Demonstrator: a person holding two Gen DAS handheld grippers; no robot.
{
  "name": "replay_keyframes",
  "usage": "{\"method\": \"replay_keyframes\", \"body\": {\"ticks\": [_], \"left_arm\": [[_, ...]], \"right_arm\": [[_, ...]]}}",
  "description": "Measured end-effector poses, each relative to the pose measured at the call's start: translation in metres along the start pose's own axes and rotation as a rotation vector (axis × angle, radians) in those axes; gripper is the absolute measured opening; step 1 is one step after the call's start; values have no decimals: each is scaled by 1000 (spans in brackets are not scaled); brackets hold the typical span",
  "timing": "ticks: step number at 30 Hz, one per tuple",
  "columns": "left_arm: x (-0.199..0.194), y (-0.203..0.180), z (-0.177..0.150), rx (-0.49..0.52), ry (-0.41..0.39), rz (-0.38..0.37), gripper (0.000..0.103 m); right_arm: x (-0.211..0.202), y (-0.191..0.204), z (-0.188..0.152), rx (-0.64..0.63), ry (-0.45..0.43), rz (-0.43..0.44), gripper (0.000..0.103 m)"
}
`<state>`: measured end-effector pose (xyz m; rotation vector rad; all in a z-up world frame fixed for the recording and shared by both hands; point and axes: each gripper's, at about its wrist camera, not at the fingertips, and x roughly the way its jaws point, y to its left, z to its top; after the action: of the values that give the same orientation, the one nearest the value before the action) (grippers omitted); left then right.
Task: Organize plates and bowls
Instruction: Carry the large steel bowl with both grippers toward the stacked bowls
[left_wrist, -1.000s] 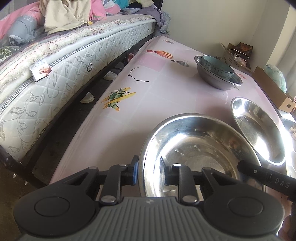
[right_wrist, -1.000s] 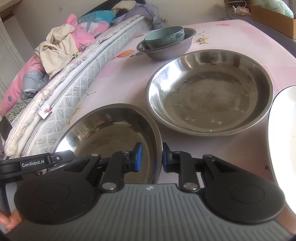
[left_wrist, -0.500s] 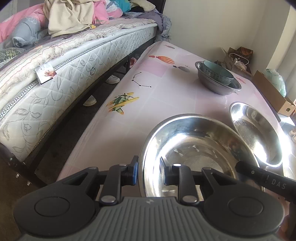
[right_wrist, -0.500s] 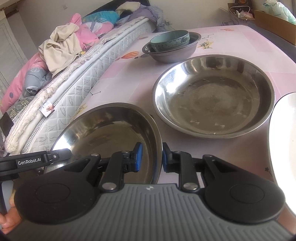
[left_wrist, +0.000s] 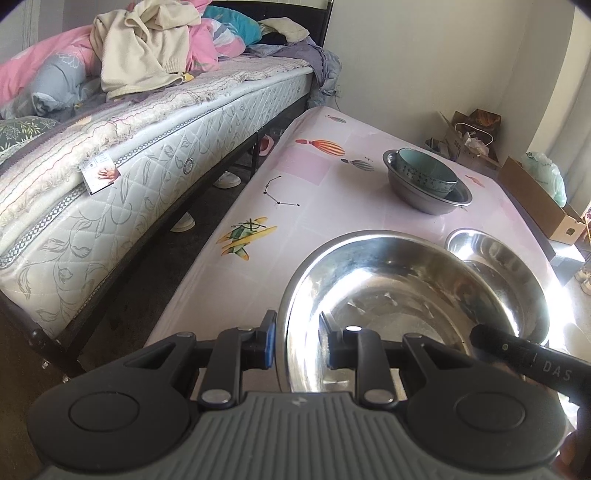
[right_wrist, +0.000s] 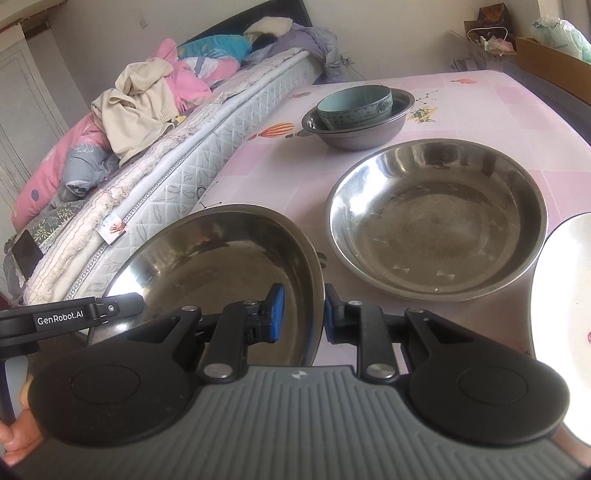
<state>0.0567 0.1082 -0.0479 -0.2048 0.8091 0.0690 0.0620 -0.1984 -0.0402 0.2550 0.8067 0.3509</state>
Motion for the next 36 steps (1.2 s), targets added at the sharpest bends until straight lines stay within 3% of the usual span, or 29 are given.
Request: {"method": "replay_keyframes", "body": {"ticks": [12,23,36], "left_arm": [[3,-56,26,81,-43,-66,24],[42,-124,42,148,-5,-171,24],[87,-164,52,212,48,-190,24]], "right_arm": [[-28,-41,17,76,-63,-36,22],[-47,-105,34,155,-105,-137,22],[-24,-159,58,180,-85,-222,24]]}}
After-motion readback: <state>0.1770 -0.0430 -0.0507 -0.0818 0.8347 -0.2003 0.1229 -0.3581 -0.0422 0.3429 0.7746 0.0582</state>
